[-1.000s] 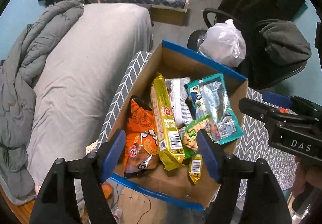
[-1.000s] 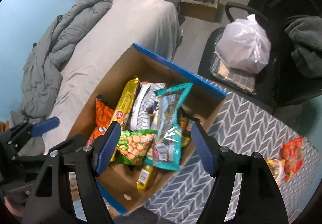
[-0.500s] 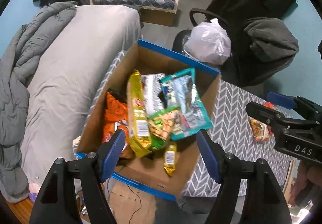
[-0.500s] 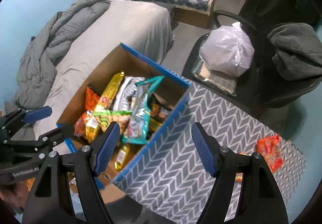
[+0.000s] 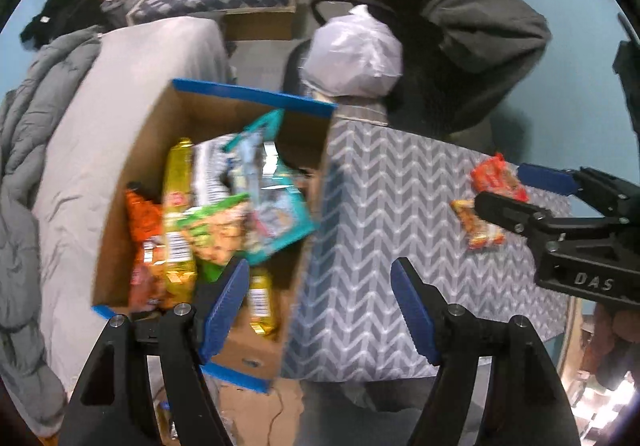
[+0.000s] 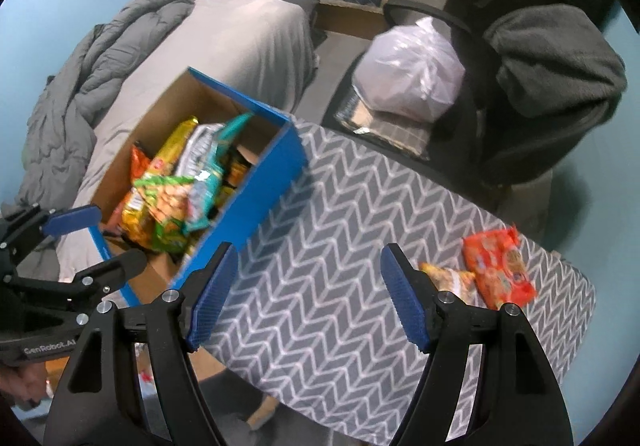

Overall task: Organize snacks
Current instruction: 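Move both tools back over the two orange bags on the table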

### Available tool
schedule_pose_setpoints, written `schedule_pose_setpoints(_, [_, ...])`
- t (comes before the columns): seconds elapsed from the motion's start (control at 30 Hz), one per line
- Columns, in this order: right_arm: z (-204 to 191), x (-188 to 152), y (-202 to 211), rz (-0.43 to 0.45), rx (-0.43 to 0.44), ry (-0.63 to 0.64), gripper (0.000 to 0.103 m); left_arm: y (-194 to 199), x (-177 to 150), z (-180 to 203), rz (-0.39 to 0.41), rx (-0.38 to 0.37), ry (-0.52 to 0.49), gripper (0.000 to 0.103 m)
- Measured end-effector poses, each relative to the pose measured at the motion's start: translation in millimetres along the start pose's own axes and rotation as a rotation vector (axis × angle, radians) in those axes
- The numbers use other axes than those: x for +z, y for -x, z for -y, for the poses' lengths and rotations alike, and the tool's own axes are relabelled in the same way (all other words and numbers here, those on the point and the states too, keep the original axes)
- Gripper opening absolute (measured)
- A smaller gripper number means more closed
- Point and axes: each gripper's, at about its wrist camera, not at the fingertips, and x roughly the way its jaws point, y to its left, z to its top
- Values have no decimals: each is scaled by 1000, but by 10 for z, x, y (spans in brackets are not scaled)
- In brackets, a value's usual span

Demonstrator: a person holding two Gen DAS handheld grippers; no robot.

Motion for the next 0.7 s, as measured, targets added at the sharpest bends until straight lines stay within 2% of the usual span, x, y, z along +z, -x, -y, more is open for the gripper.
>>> schedule_pose_setpoints(0.27, [601,-226,17,-31,-18,-46,73,-191,102,516,-38,-22,-44,75])
schedule_pose_setpoints(0.7, [1715,-417,-120,-63,-44,-55,74,-601,262,1114,-125,-57,-46,76])
